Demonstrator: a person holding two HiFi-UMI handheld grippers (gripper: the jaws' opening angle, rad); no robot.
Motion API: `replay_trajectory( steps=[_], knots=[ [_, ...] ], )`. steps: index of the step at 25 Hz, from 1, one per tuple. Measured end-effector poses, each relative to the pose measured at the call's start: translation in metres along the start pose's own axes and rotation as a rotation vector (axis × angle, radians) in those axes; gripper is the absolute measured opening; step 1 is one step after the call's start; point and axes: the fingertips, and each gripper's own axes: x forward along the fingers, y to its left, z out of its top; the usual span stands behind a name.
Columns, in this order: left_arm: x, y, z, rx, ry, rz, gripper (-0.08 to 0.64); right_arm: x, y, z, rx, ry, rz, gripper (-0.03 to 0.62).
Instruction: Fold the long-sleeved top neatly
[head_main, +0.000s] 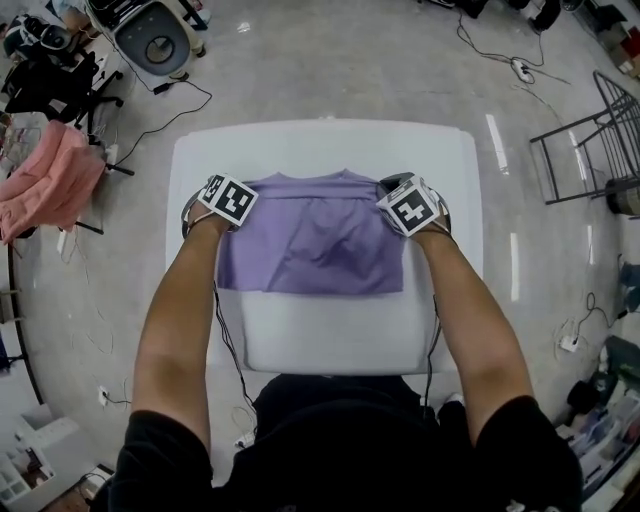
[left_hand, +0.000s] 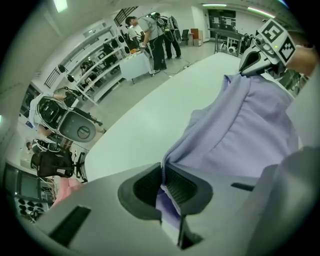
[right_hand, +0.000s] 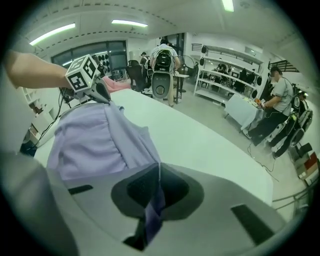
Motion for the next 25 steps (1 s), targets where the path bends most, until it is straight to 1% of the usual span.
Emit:
replay_trajectory(
  steps=[3, 4, 5, 6, 8, 10, 12, 14, 16, 18, 20, 22, 25],
  knots=[
    [-0.001, -0.002, 0.004, 0.0, -0.015, -0.038, 0.028, -0.003, -0.003, 0.002, 0.028, -0.032, -0.026, 0.023],
    [-0.002, -0.003, 0.007, -0.003, -0.038, -0.053, 0.029, -0.007, -0.005, 0.003, 0.058, -0.056, -0.037, 0.044],
    [-0.006, -0.004, 0.011, -0.006, -0.069, -0.068, 0.05, -0.013, -0.007, 0.004, 0.095, -0.084, -0.051, 0.087],
    [-0.011, -0.005, 0.016, -0.006, -0.104, -0.079, 0.063, -0.021, -0.01, 0.005, 0.133, -0.113, -0.066, 0.116],
    [-0.025, -0.004, 0.02, 0.004, -0.167, -0.083, 0.077, -0.042, -0.011, 0.005, 0.188, -0.159, -0.1, 0.117],
    [-0.041, 0.002, 0.016, 0.007, -0.211, -0.076, 0.078, -0.063, -0.009, 0.002, 0.213, -0.181, -0.141, 0.107],
    [-0.058, 0.013, 0.014, -0.007, -0.267, -0.064, 0.078, -0.083, -0.005, -0.003, 0.23, -0.197, -0.184, 0.096],
    [-0.073, 0.018, 0.005, -0.058, -0.324, -0.081, 0.078, -0.102, 0.003, -0.008, 0.27, -0.23, -0.215, 0.067],
    [-0.086, 0.012, -0.012, -0.126, -0.366, -0.115, 0.078, -0.117, 0.017, -0.019, 0.317, -0.262, -0.227, 0.005],
    [-0.093, -0.003, -0.036, -0.192, -0.398, -0.157, 0.073, -0.126, 0.032, -0.034, 0.358, -0.267, -0.235, 0.005],
    [-0.096, -0.015, -0.06, -0.249, -0.425, -0.19, 0.03, -0.13, 0.045, -0.047, 0.401, -0.262, -0.249, 0.005],
    [-0.1, -0.02, -0.083, -0.313, -0.449, -0.212, 0.014, -0.128, 0.055, -0.053, 0.448, -0.262, -0.257, 0.005],
    [-0.114, -0.025, -0.11, -0.421, -0.481, -0.24, 0.009, -0.126, 0.065, -0.061, 0.507, -0.264, -0.262, 0.005]
  ],
)
